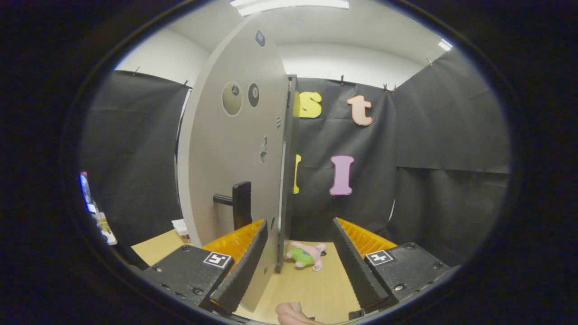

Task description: Open the shoe cabinet door, grab the shoes and put them into the shoe cabinet, then close the shoe cabinet door.

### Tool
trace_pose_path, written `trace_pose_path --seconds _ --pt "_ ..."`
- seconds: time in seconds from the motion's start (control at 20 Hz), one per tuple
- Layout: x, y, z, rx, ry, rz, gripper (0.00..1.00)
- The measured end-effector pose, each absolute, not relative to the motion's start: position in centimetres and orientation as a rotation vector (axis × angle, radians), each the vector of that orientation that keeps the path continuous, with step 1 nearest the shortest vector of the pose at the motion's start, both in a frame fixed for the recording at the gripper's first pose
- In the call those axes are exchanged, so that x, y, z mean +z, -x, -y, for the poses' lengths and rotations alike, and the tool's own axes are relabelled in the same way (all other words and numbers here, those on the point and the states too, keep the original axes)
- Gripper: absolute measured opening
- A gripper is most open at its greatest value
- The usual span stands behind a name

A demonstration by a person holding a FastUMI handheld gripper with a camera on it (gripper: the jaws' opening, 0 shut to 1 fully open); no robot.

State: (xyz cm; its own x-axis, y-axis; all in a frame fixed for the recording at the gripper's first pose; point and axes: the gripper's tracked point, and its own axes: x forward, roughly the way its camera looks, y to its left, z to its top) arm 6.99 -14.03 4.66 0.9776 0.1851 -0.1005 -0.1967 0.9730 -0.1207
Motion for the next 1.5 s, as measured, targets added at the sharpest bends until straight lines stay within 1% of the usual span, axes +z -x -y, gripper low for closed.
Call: trace_pose_path --seconds 0.3,0.5,0.7,0.9,1.05,1.3,1.5 --pt "4.4 -7.3 10.2 0.263 0.102 -0.080 0.94" --pt "4.2 -7.8 8.5 0.227 0.080 -0.109 0.94" --pt "4.0 -8.6 5.4 0.252 0.067 -0.114 0.93" --pt "3.4 -9.1 2.6 0.237 0.065 -0.108 0.94" --pt "2.4 -10.7 -0.2 0.231 -0.007 -0.129 0.94" --pt "0.4 -14.3 -7.7 0.285 -0.028 -0.159 0.94" --pt "-0.9 -15.9 -10.6 0.220 -0.005 -0.146 0.95"
